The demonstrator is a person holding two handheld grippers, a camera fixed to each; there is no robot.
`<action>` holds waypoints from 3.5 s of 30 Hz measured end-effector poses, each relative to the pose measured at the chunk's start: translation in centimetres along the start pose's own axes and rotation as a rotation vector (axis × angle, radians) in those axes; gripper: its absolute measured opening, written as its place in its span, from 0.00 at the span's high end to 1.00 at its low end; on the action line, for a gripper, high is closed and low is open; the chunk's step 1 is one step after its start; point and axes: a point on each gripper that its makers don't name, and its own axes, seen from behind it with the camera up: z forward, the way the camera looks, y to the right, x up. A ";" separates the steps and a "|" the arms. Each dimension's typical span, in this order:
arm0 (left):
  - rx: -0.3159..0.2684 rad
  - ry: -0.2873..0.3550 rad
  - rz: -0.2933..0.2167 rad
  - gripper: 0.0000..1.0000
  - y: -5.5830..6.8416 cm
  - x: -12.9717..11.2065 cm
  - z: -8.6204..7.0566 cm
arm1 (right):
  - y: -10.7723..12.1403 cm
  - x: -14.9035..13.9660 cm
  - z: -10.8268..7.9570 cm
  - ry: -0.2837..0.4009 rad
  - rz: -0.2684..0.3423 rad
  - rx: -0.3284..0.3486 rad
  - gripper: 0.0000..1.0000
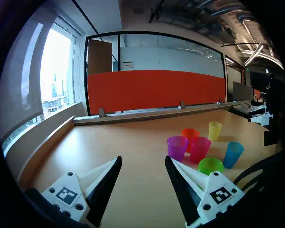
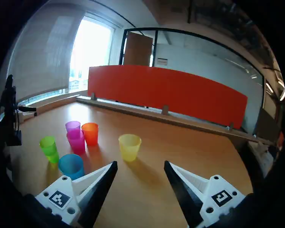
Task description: Pour water
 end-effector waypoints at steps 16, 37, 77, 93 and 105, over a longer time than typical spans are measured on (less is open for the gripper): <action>0.053 0.090 -0.050 0.16 0.4 2.4 -0.5 | 4.0 0.4 0.2 0.114 0.125 -0.156 0.05; 0.051 0.194 -0.077 0.16 2.8 5.3 0.3 | 6.9 2.7 -1.1 0.297 0.143 -0.302 0.05; 0.075 0.267 -0.065 0.16 4.8 4.7 1.9 | 7.9 2.8 -0.7 0.297 0.141 -0.349 0.03; 0.121 0.296 -0.068 0.16 4.3 3.8 2.6 | 7.2 3.5 -0.5 0.279 0.087 -0.373 0.00; 0.170 0.311 -0.075 0.16 3.3 3.1 2.6 | 7.4 3.4 -0.7 0.275 0.115 -0.380 0.00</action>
